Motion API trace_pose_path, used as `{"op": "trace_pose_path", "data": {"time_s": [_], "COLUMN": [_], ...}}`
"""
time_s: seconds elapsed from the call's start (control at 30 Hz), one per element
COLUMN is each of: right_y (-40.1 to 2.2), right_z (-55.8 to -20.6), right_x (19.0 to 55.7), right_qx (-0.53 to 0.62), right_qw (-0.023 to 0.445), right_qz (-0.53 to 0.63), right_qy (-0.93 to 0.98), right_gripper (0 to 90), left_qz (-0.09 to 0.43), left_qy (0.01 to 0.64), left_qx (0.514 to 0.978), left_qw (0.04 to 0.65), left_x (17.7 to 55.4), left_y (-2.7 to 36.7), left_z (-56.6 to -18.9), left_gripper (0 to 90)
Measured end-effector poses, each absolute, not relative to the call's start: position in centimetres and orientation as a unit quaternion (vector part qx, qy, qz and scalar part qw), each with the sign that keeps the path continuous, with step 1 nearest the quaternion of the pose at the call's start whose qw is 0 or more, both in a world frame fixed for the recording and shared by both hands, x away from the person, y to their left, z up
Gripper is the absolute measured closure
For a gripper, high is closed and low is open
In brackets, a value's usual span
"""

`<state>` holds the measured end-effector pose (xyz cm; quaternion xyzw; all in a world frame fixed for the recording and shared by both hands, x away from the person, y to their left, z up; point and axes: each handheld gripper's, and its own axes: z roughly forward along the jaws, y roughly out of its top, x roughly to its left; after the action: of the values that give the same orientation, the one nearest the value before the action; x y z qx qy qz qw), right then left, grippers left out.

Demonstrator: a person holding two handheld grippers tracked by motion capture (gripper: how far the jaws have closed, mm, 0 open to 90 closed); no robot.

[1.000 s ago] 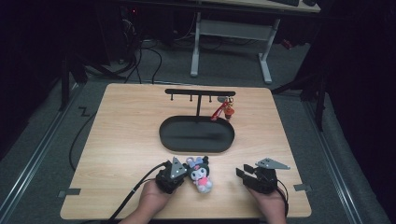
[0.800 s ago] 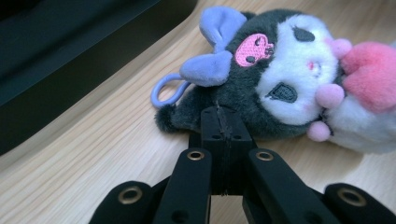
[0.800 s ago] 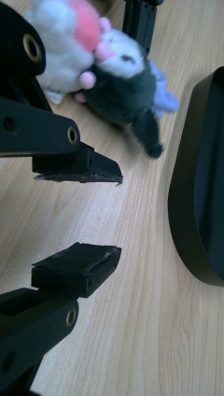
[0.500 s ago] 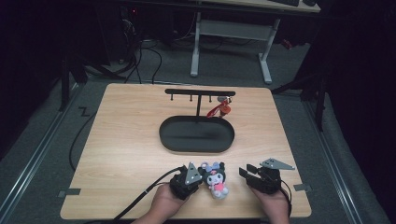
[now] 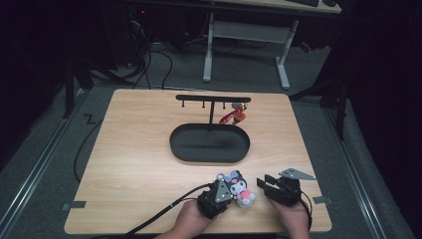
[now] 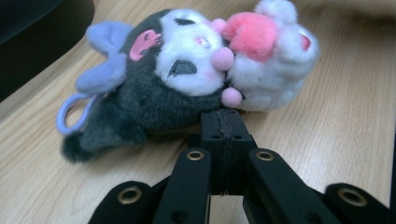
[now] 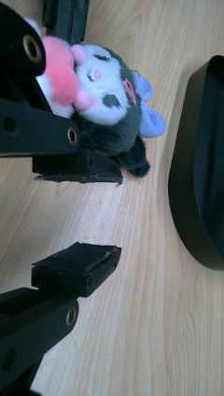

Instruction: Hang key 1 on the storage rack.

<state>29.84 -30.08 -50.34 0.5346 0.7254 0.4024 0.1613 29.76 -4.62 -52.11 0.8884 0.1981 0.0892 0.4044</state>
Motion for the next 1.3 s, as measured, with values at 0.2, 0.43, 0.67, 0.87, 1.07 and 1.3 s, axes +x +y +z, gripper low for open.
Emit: {"op": "trace_pose_path", "data": {"time_s": [0.2, 0.43, 0.67, 0.87, 1.07, 1.3], "right_y": [-30.2, -30.0, -30.3, -30.6, -30.9, -30.1], "right_z": [-50.3, -50.6, -51.1, -51.4, -51.8, -51.5], "right_x": [29.7, 29.8, 30.0, 30.1, 30.3, 30.7], "right_qx": [0.536, 0.538, 0.550, 0.559, 0.572, 0.585], "right_qw": [0.164, 0.165, 0.172, 0.180, 0.185, 0.185], "right_qz": [0.401, 0.393, 0.378, 0.367, 0.358, 0.320], "right_qy": [0.724, 0.727, 0.725, 0.721, 0.714, 0.722], "right_gripper": [57.4, 57.3, 57.3, 57.1, 56.0, 55.2], "left_qz": [0.098, 0.137, 0.203, 0.232, 0.223, 0.209], "left_qy": [0.205, 0.273, 0.342, 0.387, 0.399, 0.380], "left_qx": [0.886, 0.863, 0.833, 0.811, 0.797, 0.804], "left_qw": [0.405, 0.402, 0.385, 0.373, 0.396, 0.406], "left_x": [29.8, 31.5, 34.5, 36.2, 36.1, 36.4], "left_y": [-2.3, 6.0, 15.2, 18.5, 20.4, 20.3], "left_z": [-52.1, -51.8, -50.6, -51.1, -51.4, -51.9], "left_gripper": [83.1, 78.6, 70.1, 51.9, 41.3, 32.4]}}
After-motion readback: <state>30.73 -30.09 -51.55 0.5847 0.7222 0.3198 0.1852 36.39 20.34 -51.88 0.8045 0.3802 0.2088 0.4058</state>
